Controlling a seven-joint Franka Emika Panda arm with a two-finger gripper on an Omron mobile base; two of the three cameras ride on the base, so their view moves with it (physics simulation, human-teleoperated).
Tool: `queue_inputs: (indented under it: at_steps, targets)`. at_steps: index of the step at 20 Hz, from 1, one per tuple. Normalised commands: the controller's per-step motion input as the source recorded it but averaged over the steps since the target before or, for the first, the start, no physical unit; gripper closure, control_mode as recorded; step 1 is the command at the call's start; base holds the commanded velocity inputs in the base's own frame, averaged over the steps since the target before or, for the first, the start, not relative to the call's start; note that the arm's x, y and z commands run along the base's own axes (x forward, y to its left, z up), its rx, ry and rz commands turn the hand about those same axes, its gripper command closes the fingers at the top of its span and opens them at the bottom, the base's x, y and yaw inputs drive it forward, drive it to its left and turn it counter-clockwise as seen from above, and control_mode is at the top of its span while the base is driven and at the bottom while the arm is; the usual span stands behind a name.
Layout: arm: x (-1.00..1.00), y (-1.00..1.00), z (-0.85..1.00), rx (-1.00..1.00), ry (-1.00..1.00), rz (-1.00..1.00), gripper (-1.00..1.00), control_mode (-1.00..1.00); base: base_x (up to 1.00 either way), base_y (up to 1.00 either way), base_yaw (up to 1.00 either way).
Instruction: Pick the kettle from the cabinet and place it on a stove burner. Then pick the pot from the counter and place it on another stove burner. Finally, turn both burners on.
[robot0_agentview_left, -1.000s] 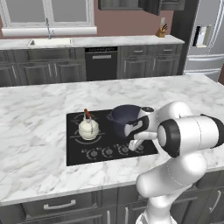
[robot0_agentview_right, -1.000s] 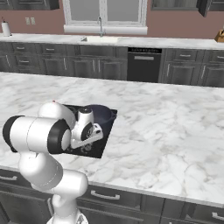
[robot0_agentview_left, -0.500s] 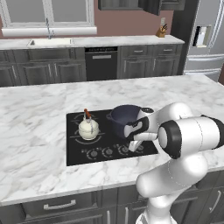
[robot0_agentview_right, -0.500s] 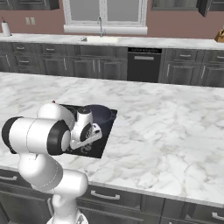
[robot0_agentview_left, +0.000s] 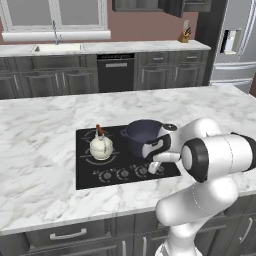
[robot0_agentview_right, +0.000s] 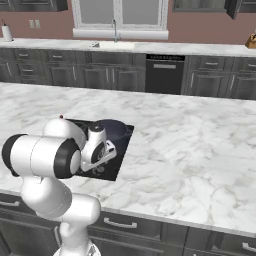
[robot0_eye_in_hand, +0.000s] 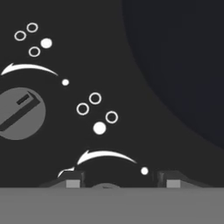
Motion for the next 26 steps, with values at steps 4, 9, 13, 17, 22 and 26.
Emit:
queue_inputs:
  at_steps: [4, 9, 13, 17, 22, 26]
  targets:
    - [-0.17, 0.01, 0.0, 0.0, -0.02, 0.02, -1.0, -1.0, 0.0, 0.0, 0.0]
    - [-0.14, 0.03, 0.01, 0.0, 0.0, 0.0, -1.0, -1.0, 0.0, 0.0, 0.0]
    - [-0.05, 0.01, 0.19, 0.0, 0.05, 0.0, -1.0, -1.0, 0.0, 0.0, 0.0]
    - [0.0, 0.03, 0.3, 0.0, 0.1, 0.0, -1.0, -1.0, 0.0, 0.0, 0.0]
    - [-0.01, 0.08, 0.3, 0.0, 0.1, -0.01, -1.0, -1.0, 0.0, 0.0, 0.0]
    - [-0.06, 0.13, 0.22, 0.01, 0.1, -0.03, -1.0, -1.0, 0.0, 0.0, 0.0]
